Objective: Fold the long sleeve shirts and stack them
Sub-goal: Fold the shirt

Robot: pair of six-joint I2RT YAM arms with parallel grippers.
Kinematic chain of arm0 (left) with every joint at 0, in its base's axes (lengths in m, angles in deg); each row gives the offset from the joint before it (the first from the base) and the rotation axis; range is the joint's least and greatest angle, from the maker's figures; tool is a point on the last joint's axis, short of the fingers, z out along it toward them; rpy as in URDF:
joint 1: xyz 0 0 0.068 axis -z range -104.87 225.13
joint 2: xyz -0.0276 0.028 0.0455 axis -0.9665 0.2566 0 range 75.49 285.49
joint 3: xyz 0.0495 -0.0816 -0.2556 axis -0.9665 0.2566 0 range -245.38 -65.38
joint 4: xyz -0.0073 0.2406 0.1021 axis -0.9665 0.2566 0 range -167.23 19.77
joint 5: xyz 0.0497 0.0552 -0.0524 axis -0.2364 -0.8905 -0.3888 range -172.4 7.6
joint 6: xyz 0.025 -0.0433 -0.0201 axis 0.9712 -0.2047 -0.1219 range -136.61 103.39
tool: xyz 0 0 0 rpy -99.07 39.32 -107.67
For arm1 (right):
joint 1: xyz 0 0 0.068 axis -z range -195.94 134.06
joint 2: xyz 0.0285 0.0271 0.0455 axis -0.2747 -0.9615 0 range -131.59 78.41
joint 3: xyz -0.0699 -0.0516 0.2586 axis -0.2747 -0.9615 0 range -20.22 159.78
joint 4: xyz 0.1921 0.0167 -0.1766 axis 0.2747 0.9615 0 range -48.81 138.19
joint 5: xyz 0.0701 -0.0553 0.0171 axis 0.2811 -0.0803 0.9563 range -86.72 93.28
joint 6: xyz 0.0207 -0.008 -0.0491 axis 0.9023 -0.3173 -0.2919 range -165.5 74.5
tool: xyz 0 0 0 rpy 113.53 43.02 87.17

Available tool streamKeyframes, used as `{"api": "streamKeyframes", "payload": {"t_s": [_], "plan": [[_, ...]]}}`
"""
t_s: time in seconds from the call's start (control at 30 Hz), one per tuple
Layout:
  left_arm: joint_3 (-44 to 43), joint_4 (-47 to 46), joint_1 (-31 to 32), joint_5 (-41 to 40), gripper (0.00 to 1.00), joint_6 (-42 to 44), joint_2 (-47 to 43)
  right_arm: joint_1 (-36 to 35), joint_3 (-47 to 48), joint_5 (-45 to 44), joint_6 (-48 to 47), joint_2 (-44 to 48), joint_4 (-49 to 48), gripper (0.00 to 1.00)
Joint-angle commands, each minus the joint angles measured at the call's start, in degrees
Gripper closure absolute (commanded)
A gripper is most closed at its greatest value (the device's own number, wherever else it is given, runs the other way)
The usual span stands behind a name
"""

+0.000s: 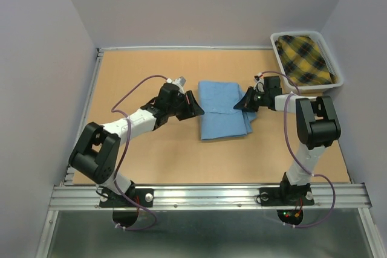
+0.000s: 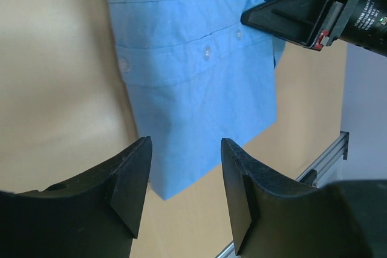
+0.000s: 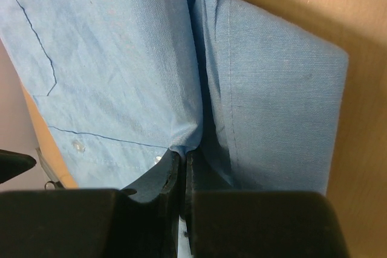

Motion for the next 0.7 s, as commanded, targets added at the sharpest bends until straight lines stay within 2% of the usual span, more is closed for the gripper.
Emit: {"api": "streamKeyframes", "payload": {"t_s": [0.0, 0.2, 0.67], "plan": [[-3.62, -5.83, 1.91, 1.73, 0.41, -1.65, 2.59, 0.75, -0.41, -0.03, -2.38, 0.25, -1.51, 0.99], [-5.04, -8.29, 3.58, 1.91, 0.44, -3.15, 6.11, 0.84, 0.73, -2.32, -3.62, 2.63, 0.59, 0.99], [-6.97, -8.65, 4.82, 0.85, 0.44, -3.50, 13.49, 0.93, 3.63, -7.94, -6.43, 6.75, 5.96, 0.99]]}}
